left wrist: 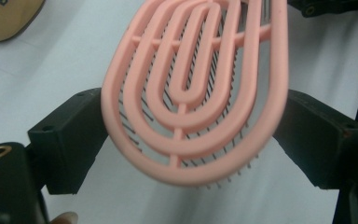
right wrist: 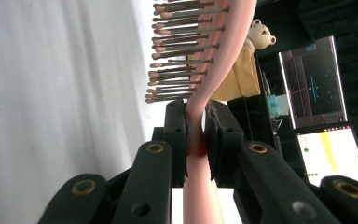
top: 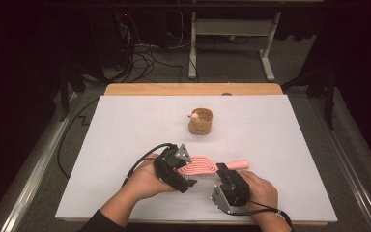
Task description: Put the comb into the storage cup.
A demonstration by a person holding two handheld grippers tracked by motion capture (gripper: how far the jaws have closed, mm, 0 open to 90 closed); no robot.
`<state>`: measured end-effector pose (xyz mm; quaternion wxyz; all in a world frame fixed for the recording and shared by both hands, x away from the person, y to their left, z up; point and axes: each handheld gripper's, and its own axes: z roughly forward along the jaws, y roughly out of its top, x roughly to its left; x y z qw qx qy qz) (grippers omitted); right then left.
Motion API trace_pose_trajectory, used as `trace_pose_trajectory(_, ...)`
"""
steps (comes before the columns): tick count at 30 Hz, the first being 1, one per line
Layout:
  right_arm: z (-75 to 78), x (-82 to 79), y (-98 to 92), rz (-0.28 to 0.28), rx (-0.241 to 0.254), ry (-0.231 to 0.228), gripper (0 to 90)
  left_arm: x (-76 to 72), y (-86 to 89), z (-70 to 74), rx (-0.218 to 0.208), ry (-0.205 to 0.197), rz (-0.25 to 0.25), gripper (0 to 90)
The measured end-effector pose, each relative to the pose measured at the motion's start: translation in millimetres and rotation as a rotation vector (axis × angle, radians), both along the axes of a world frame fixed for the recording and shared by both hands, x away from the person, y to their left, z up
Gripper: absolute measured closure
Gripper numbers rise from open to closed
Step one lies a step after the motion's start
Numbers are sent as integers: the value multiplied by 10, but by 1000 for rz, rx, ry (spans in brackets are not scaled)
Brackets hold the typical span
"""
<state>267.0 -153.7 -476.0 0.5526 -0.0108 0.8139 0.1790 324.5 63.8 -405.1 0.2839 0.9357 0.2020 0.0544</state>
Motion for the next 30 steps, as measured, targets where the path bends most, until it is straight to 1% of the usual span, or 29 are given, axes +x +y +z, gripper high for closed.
trace_pose_trajectory(2,3,3,-7,-1,-2,3,807,4,34,0,6,1,-7,115)
trace_pose_trajectory(4,-2,6,-14,-2,0,4,808,-1,61,-10,-7,2,4,116)
trace_pose_trajectory(5,-2,4,-17,-5,-5,7,808,-1,84,-10,-4,4,0,116)
trace_pose_trajectory(6,-6,4,-19,-8,-6,7,808,-7,92,-17,-14,7,8,116)
trace_pose_trajectory(10,-2,3,-27,-7,-8,6,810,-23,162,-35,-14,6,4,116)
trace_pose_trajectory(12,-4,-3,-33,-15,1,11,811,-32,197,-58,-21,12,16,116)
trace_pose_trajectory(14,-7,-3,-37,-20,-1,16,811,-28,239,-81,-17,17,19,116)
trace_pose_trajectory(19,4,1,-43,-22,2,5,812,-9,331,-124,-31,28,45,116)
trace_pose_trajectory(20,7,1,-45,-23,7,7,812,-1,351,-131,-25,28,45,116)
trace_pose_trajectory(24,14,-5,-51,-20,11,-8,813,12,433,-170,-40,30,74,116)
trace_pose_trajectory(26,17,-8,-53,-21,15,-7,812,17,495,-201,-48,24,97,116)
trace_pose_trajectory(30,22,-12,-61,-27,19,-9,812,27,631,-270,-60,26,139,116)
